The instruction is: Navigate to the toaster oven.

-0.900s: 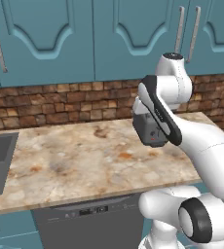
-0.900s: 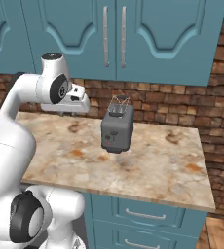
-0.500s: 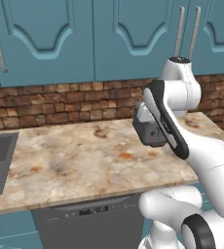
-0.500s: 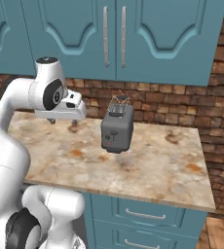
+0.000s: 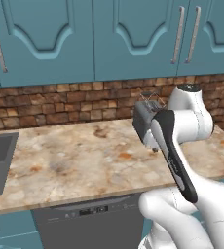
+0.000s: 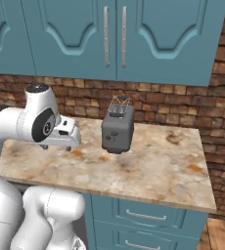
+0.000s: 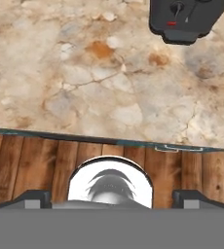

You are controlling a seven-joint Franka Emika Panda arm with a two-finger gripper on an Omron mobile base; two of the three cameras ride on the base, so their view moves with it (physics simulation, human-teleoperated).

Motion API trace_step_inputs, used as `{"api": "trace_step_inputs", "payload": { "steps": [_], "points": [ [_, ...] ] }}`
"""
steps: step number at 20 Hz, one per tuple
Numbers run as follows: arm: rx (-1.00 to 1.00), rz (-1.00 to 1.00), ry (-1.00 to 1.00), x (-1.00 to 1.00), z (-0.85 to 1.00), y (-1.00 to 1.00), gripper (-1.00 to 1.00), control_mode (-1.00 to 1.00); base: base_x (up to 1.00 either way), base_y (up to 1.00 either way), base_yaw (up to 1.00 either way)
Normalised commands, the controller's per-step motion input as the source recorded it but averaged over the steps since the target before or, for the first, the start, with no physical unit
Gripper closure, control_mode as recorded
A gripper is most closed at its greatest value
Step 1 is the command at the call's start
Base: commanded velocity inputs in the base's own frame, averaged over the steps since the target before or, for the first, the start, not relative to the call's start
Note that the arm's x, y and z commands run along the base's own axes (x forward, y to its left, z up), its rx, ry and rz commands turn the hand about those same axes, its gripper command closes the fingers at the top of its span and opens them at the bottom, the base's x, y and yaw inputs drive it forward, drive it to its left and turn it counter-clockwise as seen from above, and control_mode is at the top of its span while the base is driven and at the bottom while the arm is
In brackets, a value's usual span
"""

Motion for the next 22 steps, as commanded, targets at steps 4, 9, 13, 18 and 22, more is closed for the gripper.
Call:
{"api": "trace_step_inputs", "payload": {
  "steps": [4, 9, 13, 18, 22],
  "points": [
    [0.0, 0.0, 0.0, 0.0, 0.0, 0.0, -1.0, 1.0, -0.46, 0.0, 0.27],
    [0.0, 0.0, 0.0, 0.0, 0.0, 0.0, -1.0, 1.0, -0.3, 0.12, 0.61],
    [0.0, 0.0, 0.0, 0.0, 0.0, 0.0, -1.0, 1.0, 0.0, 0.42, 0.73],
    [0.0, 0.0, 0.0, 0.0, 0.0, 0.0, -1.0, 1.0, 0.0, 0.56, 0.76],
    [0.0, 0.0, 0.0, 0.0, 0.0, 0.0, -1.0, 1.0, 0.11, 0.6, 0.71]
  ]
}}
